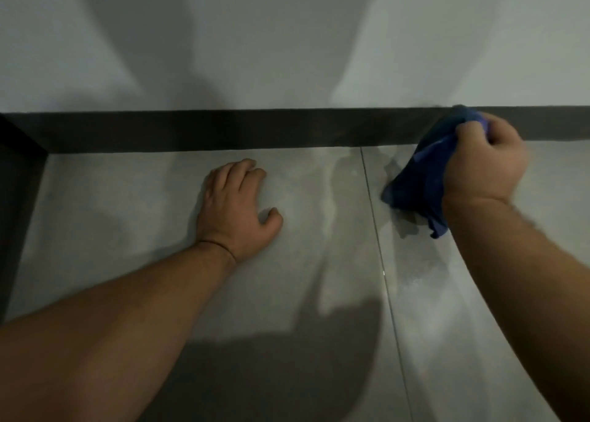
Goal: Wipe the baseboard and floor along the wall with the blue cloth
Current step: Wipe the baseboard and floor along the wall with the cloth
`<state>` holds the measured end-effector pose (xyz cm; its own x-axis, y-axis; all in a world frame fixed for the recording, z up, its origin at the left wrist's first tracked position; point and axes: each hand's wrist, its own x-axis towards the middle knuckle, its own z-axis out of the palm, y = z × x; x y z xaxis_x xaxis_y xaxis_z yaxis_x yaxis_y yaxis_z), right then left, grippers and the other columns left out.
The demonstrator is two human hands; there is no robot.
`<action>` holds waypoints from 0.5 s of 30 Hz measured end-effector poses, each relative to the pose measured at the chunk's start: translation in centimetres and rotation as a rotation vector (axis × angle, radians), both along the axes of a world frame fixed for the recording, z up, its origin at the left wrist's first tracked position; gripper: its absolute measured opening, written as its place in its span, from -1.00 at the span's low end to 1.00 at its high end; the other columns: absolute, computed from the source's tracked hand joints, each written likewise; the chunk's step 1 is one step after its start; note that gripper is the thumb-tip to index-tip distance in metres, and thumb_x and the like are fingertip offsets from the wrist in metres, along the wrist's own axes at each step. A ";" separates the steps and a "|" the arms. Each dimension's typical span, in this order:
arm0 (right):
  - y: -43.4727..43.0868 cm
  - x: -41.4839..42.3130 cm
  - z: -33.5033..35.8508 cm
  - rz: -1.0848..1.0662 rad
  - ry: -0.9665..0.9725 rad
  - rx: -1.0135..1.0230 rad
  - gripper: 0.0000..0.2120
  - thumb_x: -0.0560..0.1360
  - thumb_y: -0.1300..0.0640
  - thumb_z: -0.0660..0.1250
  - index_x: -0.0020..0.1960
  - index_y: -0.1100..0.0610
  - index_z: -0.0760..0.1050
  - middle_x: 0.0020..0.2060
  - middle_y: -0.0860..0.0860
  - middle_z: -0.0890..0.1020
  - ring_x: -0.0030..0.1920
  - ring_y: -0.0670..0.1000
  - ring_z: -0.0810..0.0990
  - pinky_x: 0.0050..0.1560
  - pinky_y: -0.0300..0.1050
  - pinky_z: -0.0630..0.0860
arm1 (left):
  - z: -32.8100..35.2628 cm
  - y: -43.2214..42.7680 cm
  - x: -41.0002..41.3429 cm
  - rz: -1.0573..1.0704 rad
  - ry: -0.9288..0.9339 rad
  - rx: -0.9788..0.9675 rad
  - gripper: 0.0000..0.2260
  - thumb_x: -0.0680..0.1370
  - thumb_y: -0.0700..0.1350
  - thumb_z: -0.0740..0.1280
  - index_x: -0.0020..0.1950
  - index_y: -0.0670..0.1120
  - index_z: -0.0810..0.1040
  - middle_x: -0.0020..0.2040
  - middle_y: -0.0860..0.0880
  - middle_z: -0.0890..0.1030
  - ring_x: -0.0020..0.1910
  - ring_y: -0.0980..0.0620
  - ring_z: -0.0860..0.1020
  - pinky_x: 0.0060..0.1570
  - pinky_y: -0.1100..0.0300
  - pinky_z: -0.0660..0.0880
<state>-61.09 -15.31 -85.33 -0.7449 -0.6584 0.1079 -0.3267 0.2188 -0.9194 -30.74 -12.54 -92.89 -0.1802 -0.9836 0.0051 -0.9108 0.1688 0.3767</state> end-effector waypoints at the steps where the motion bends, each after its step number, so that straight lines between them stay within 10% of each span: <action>1: -0.1 -0.3 -0.3 0.058 0.096 0.076 -0.83 0.51 0.10 0.28 -0.03 0.05 0.65 -0.11 0.07 0.67 -0.09 -0.07 0.62 -0.02 -0.21 0.55 | 0.2 0.1 0.1 0.004 -0.004 -0.005 -0.36 0.42 0.19 0.22 0.40 -0.14 0.49 0.44 -0.15 0.46 0.41 -0.21 0.40 0.48 -0.19 0.28; 8: 0.7 1.2 -4.4 0.669 0.691 0.578 -0.71 0.62 -0.01 0.25 0.24 0.06 0.63 0.16 0.03 0.66 0.14 0.15 0.60 0.19 0.03 0.50 | -0.7 1.4 1.3 0.013 -0.094 -0.018 -0.38 0.48 0.21 0.23 0.43 -0.13 0.43 0.47 -0.17 0.40 0.45 -0.23 0.35 0.48 -0.25 0.25; 15: -0.1 -0.3 -6.8 0.509 0.787 0.626 -0.56 0.65 -0.06 0.19 0.49 0.01 0.44 0.52 0.08 0.41 0.46 0.24 0.33 0.39 0.19 0.34 | -1.0 1.0 1.4 -0.007 -0.131 -0.033 -0.38 0.49 0.21 0.24 0.43 -0.13 0.41 0.46 -0.18 0.39 0.44 -0.22 0.34 0.46 -0.25 0.29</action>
<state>-61.39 -15.37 -92.14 -0.2443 -0.9693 -0.0268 -0.9501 0.2447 -0.1936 -29.38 -11.50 -93.86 -0.1880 -0.9821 0.0130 -0.9506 0.1853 0.2490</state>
